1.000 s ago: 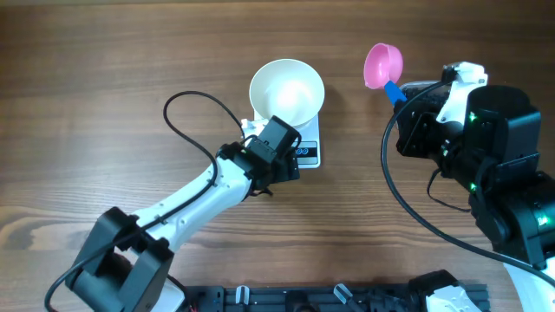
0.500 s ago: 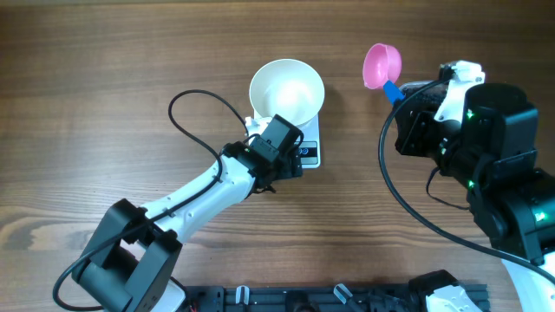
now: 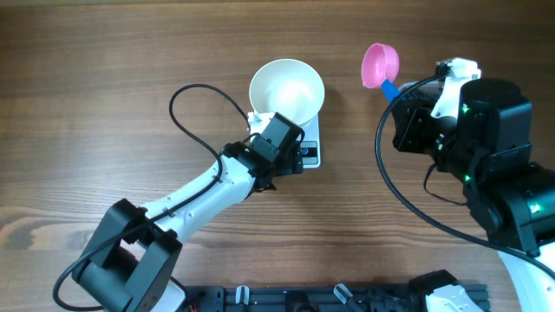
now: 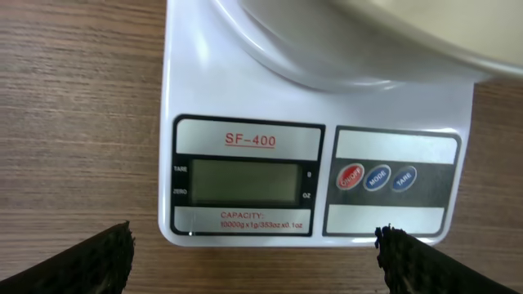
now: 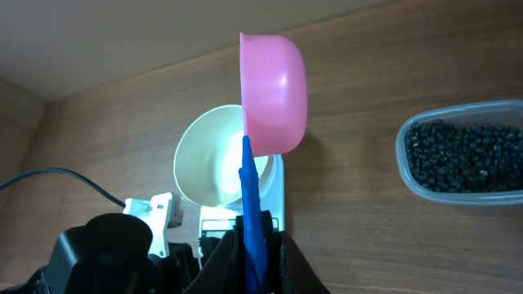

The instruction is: Scoop item into bowl and weigh 150g on scale

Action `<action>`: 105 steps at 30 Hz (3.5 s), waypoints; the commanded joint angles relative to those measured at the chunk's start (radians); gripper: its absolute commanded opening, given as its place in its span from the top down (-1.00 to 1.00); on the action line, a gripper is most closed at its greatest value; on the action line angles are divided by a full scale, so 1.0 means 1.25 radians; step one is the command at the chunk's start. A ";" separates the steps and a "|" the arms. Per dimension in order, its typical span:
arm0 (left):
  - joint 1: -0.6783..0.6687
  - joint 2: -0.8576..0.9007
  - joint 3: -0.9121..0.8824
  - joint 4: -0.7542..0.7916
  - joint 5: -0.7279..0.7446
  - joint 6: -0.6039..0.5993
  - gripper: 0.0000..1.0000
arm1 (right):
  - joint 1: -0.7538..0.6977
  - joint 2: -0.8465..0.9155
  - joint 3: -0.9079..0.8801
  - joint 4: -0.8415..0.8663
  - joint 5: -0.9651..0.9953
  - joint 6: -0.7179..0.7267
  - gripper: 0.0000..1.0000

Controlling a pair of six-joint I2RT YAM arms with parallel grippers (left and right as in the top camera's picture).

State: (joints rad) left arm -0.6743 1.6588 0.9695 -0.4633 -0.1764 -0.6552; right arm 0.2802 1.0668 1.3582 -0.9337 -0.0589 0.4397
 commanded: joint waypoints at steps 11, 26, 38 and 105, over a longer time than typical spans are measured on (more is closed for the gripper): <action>0.000 0.035 -0.006 0.023 -0.027 0.018 -1.00 | -0.002 0.002 0.012 0.026 -0.007 -0.014 0.91; 0.003 0.089 -0.006 0.059 -0.037 0.018 -1.00 | -0.002 0.002 0.012 0.026 -0.007 -0.015 0.91; 0.036 0.089 -0.006 0.084 -0.036 0.019 -1.00 | -0.002 0.002 0.012 0.027 -0.007 -0.014 0.91; 0.034 0.049 -0.005 0.103 0.003 0.070 -1.00 | -0.002 0.002 0.012 0.029 -0.006 -0.017 0.91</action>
State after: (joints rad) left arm -0.6334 1.7702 0.9684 -0.3325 -0.1524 -0.5804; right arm 0.2802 1.0672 1.3582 -0.9035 -0.0589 0.4397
